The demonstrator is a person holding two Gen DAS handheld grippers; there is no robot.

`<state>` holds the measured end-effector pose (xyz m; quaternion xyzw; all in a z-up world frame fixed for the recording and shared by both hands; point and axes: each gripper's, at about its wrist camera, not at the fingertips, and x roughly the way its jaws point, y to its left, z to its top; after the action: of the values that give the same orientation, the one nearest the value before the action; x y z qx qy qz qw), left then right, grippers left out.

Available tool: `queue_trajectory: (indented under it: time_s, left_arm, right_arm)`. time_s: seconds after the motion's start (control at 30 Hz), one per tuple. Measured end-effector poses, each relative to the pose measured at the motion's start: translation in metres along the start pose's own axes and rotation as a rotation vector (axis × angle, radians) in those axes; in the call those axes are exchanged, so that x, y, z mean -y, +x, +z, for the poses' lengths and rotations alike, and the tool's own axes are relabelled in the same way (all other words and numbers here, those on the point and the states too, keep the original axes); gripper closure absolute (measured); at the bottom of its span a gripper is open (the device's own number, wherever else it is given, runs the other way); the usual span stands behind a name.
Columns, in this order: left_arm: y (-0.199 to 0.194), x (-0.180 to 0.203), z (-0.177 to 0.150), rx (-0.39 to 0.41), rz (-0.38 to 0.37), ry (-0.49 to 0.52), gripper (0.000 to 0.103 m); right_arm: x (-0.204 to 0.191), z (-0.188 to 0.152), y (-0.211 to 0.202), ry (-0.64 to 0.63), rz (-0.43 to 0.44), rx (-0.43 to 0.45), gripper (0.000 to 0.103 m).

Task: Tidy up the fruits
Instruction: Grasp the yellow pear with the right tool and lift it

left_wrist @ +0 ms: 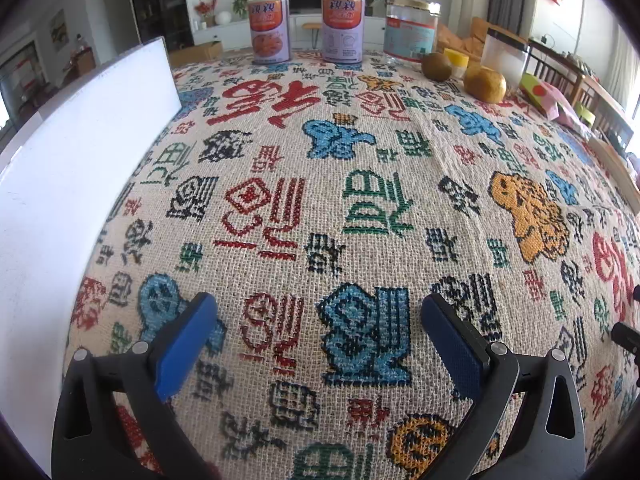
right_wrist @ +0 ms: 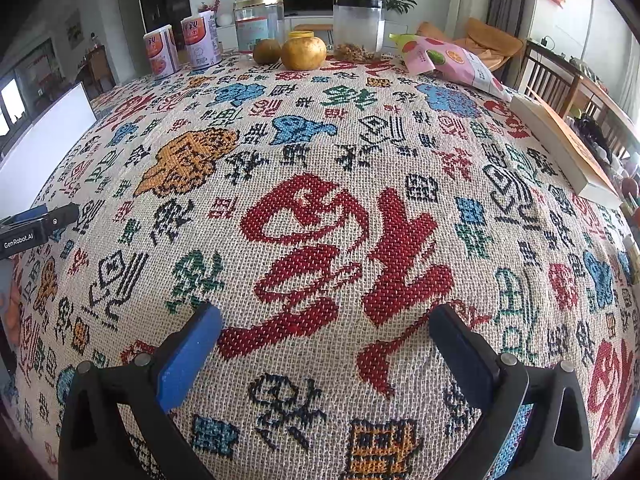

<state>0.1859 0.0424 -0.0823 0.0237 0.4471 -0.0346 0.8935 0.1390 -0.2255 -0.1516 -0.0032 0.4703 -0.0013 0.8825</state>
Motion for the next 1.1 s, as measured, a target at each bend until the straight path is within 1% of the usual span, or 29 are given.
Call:
queue_trajectory:
  time_s: [0.03,0.07,0.1,0.13,0.17,0.23,0.33,0.4,0.53,0.67,0.7,0.73,0.77,0.8,0.83,0.93,1.0,1.1]
  left_arm:
    - [0.000,0.000,0.000,0.000,0.000,0.000,0.000]
    - [0.000,0.000,0.000,0.000,0.000,0.000,0.000]
    - [0.000,0.000,0.000,0.000,0.000,0.000,0.000]
    - [0.000,0.000,0.000,0.000,0.000,0.000,0.000]
    - [0.000,0.000,0.000,0.000,0.000,0.000,0.000]
    - [0.000,0.000,0.000,0.000,0.000,0.000,0.000]
    - [0.000,0.000,0.000,0.000,0.000,0.000,0.000]
    - [0.000,0.000,0.000,0.000,0.000,0.000,0.000]
    - [0.000,-0.001,0.000,0.001,0.002,0.001,0.000]
    - [0.000,-0.001,0.000,0.001,0.003,0.002,0.000]
    - [0.000,-0.001,0.000,0.001,0.002,0.002,0.000]
    - [0.000,-0.001,0.000,0.001,0.001,0.001,0.000]
    - [0.000,-0.001,0.000,0.001,0.001,0.001,0.000]
    - [-0.001,-0.001,0.000,0.001,0.001,0.001,0.000]
    - [-0.001,-0.001,0.000,0.001,0.002,0.001,0.000]
    - [-0.001,0.000,0.001,0.002,0.005,0.004,0.000]
    - [-0.001,0.000,0.000,0.002,0.006,0.004,0.000]
    - [-0.001,0.001,0.001,0.003,0.012,0.008,0.000]
  right_arm:
    - [0.000,0.009,0.003,-0.034,0.026,-0.031,0.000]
    - [0.002,0.019,0.005,-0.060,0.046,-0.040,0.000]
    - [0.005,0.031,0.006,-0.074,0.045,-0.017,0.000]
    - [0.010,0.046,0.006,-0.078,0.025,0.017,0.000]
    - [0.015,0.062,0.008,-0.069,0.009,0.051,0.000]
    - [0.025,0.099,0.021,-0.023,0.014,0.096,0.000]
    - [0.033,0.153,0.051,0.046,0.041,0.123,0.000]
    - [0.025,0.186,0.073,0.051,0.076,0.140,0.000]
    - [-0.006,0.239,0.108,0.028,0.044,0.150,0.001]
    - [-0.017,0.280,0.138,0.080,0.024,0.142,0.003]
    - [-0.017,0.287,0.145,0.095,0.029,0.129,0.003]
    - [-0.017,0.292,0.152,0.103,0.027,0.116,0.007]
    - [-0.016,0.296,0.158,0.107,0.027,0.111,0.024]
    - [-0.015,0.298,0.164,0.108,0.028,0.100,0.034]
    - [-0.014,0.297,0.167,0.105,0.046,0.091,0.034]
    - [-0.009,0.285,0.159,0.115,0.054,0.098,0.035]
    - [-0.003,0.269,0.146,0.123,0.064,0.093,0.035]
    - [0.009,0.233,0.114,0.113,0.091,0.107,0.035]
